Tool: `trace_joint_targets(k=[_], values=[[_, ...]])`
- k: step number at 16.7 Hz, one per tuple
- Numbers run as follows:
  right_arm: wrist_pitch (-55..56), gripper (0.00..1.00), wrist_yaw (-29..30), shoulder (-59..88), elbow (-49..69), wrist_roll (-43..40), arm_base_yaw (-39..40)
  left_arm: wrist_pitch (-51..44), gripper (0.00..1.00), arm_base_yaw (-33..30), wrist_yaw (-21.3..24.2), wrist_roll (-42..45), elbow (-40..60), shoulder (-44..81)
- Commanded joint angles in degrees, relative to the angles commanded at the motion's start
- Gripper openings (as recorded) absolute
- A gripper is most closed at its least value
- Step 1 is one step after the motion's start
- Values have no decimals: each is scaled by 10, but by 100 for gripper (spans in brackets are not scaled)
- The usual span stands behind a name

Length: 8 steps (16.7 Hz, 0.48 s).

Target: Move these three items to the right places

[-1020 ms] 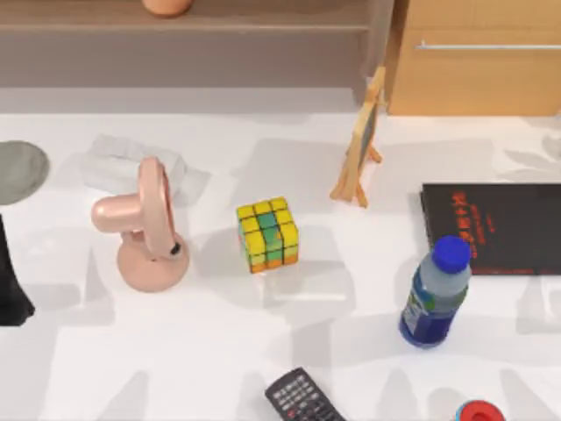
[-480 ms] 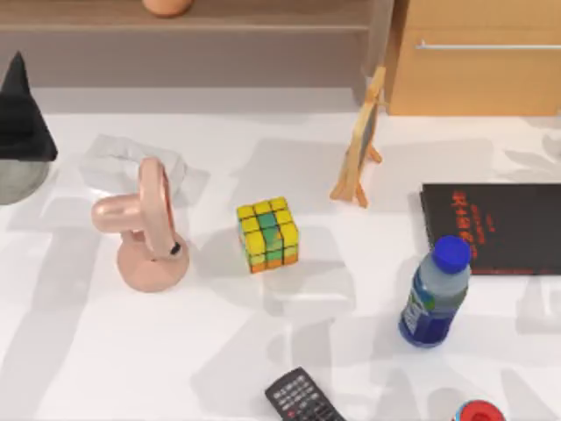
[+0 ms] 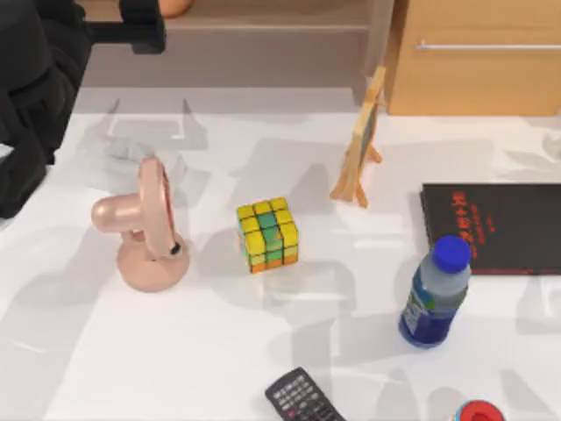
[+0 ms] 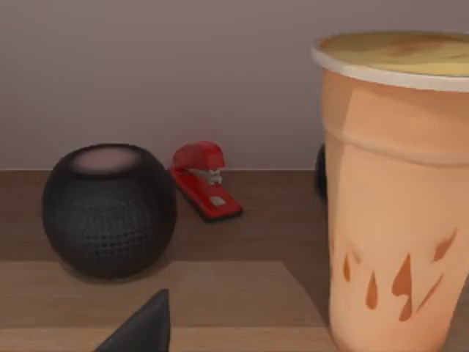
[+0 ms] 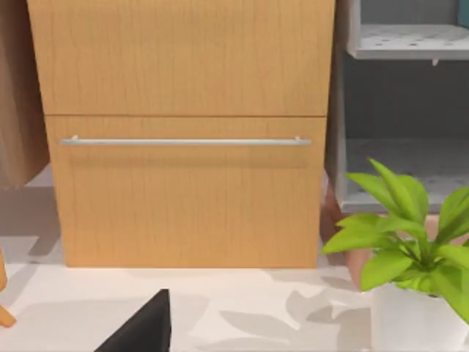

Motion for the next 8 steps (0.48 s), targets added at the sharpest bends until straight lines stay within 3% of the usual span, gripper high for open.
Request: trace_joint_targets(k=[4, 8], values=[[0, 100, 0, 0, 0, 0, 0, 67, 100, -28, -27, 1, 83, 143], [0, 100, 0, 0, 0, 0, 0, 101, 100, -40, -40, 2, 124, 205]])
